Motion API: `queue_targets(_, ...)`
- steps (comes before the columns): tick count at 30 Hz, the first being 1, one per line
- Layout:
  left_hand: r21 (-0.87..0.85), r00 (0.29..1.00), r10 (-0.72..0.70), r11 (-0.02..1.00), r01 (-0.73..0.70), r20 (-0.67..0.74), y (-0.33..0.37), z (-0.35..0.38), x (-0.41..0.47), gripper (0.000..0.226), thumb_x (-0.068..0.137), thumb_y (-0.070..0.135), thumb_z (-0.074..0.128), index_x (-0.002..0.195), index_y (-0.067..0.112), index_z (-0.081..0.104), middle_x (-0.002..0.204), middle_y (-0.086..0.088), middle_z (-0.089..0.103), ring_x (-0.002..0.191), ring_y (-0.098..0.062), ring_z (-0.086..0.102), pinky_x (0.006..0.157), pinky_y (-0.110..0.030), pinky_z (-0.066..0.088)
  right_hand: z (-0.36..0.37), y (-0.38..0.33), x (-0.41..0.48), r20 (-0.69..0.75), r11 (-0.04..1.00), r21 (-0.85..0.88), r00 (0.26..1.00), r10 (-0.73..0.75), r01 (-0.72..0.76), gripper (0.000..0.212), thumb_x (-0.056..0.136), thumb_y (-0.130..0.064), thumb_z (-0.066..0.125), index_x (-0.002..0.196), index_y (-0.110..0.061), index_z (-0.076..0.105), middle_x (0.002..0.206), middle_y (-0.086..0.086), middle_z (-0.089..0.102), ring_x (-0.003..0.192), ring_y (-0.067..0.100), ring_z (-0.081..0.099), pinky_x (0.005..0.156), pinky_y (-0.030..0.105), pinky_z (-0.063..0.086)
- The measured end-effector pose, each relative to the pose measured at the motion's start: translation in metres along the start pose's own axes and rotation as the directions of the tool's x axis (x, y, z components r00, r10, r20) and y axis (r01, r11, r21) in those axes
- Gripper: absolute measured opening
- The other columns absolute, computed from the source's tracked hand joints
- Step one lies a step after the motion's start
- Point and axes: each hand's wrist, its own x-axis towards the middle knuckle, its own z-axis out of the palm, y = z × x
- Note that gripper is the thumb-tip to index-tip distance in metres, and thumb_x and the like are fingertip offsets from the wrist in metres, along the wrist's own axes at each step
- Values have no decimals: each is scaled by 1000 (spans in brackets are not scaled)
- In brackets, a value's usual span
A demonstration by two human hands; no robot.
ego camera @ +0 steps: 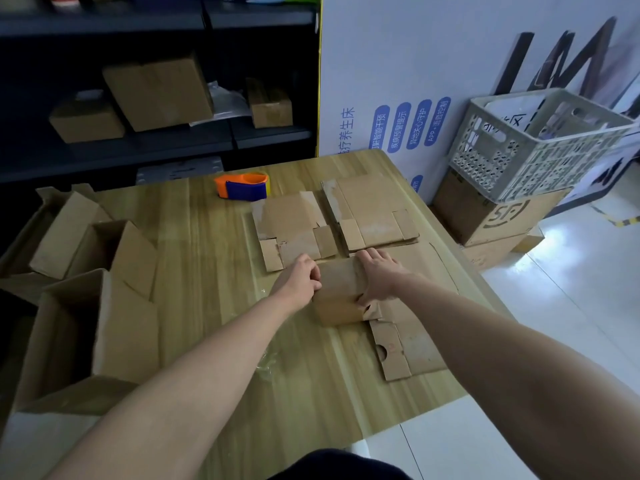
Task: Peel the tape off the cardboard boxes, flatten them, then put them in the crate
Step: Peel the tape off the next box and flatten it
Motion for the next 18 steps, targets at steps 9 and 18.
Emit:
queue_targets(9,-331,977,13,942,59,213,0,-37,7,100,59,29,88,140,25,30,141,-2,28,128,-20,32,109,-43,33,-52,-11,16,232,898,425,973,13,-113,96,58,-40,85,138,-21,36,128,2,47,115,23,45,103,43,38)
queue_targets(18,-819,826,-426,272,505,368,-14,-75,9,49,70,49,73,103,16,57,106,-12,61,98,-28,57,74,-42,55,-75,-26,20,174,678,718,984,48,-160,63,75,-59,66,120,-17,59,111,3,64,102,23,59,102,48,42)
